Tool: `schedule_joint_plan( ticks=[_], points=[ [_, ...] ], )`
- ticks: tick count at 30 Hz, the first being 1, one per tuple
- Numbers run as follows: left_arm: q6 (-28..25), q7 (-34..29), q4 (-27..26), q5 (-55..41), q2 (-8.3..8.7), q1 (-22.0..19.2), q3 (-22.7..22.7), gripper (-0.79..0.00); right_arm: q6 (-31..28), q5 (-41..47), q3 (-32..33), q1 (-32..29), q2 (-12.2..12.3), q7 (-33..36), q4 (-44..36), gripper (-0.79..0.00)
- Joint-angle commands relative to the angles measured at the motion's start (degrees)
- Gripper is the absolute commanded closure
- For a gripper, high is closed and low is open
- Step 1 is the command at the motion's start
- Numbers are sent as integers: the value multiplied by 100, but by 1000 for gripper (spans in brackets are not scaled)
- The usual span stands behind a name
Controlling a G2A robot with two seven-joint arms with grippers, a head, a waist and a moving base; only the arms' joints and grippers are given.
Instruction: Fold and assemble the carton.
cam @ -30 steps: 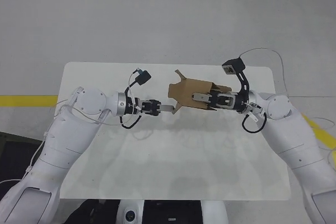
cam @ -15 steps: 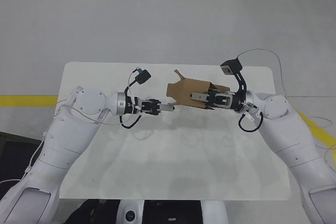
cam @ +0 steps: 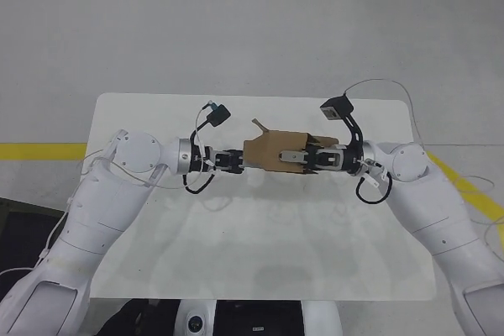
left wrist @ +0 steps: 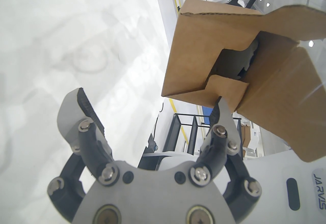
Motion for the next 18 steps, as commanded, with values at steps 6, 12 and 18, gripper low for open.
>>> schedule_joint_plan(
  ticks=[6, 12, 18],
  points=[
    [-25, -35, 39, -7, -9, -43, 31, -785, 14, -34, 22, -10, 18, 14, -9, 0],
    [-20, -88, 25, -42, -27, -66, 108, -785, 16, -13, -8, 2, 10, 16, -24, 0],
    [-48, -89, 65, -41, -41, -113, 146, -785, 59, -12, -4, 13, 19, 59, -8, 0]
  ],
)
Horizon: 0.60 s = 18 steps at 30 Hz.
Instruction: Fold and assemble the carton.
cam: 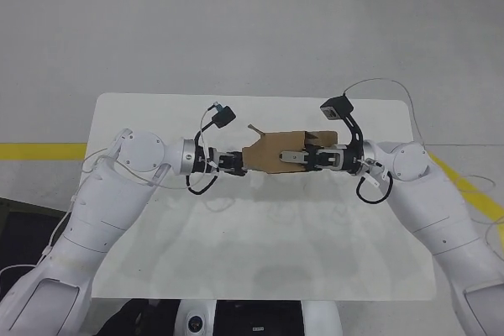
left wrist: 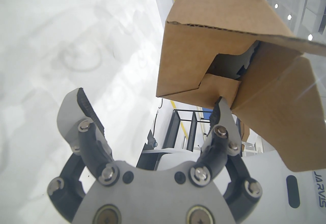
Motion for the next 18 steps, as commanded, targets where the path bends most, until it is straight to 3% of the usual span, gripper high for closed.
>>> schedule_joint_plan(
  ticks=[1, 10, 18],
  points=[
    [-6, 2, 29, 34, 2, -25, -10, -785, 48, 8, 7, -12, 12, 48, -2, 0],
    [42, 118, 126, 289, 100, 46, -345, -785, 668, 236, 85, -212, 153, 668, -266, 0],
    [150, 248, -15, 451, 204, 268, -677, -785, 858, 250, 96, -360, 229, 859, -497, 0]
  ],
)
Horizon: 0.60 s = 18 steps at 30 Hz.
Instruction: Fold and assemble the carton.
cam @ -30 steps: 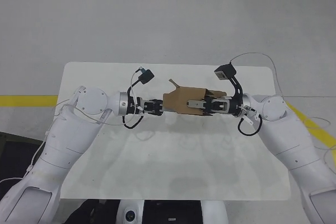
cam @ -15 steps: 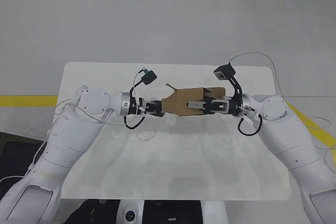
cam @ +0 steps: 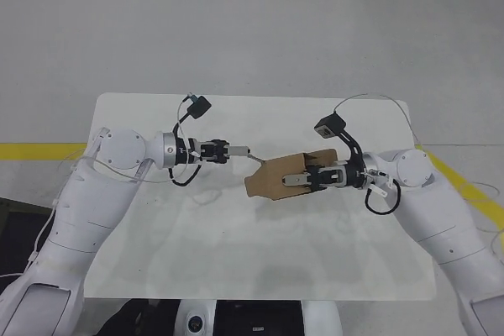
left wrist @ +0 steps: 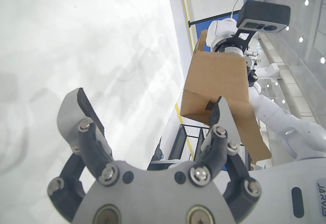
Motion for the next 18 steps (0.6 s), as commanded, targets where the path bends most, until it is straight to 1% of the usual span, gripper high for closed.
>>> schedule_joint_plan(
  ticks=[1, 7, 13, 18],
  points=[
    [25, 23, -57, 22, 15, 49, -39, -785, 2, -18, -25, -6, 4, 1, -38, 0],
    [15, 64, -194, -69, 17, 107, -32, -785, -122, -65, -86, 28, -9, -122, 24, 0],
    [-56, -17, -209, -314, -14, 128, 94, -785, -397, -204, -78, 58, -23, -399, 280, 0],
    [-82, -62, -233, -379, -33, 149, 206, -785, -508, -245, -107, 91, -45, -510, 354, 0]
  ],
)
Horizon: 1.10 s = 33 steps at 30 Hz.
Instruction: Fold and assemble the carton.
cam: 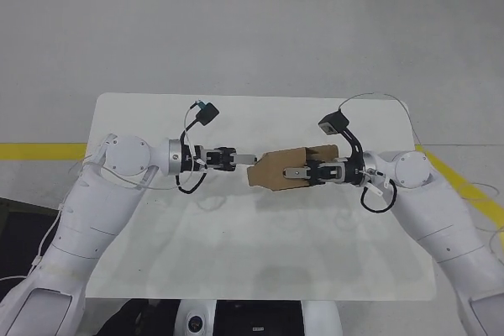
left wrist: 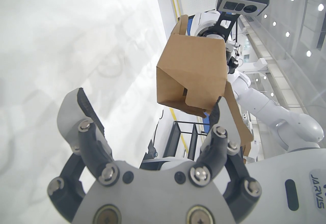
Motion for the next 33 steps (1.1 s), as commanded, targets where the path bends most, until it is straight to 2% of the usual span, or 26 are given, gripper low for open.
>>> schedule_joint_plan(
  ticks=[1, 23, 33],
  points=[
    [1, -22, -3, -16, -7, 4, 47, -785, -16, 16, -26, 17, -13, -16, -12, 0],
    [-98, 2, 221, -134, -91, -232, 293, -785, -46, 103, -201, 111, -81, -47, -123, 0],
    [-91, 127, 235, -123, -34, -145, 33, -785, -212, -109, -94, 144, -60, -213, 183, 0]
  ],
)
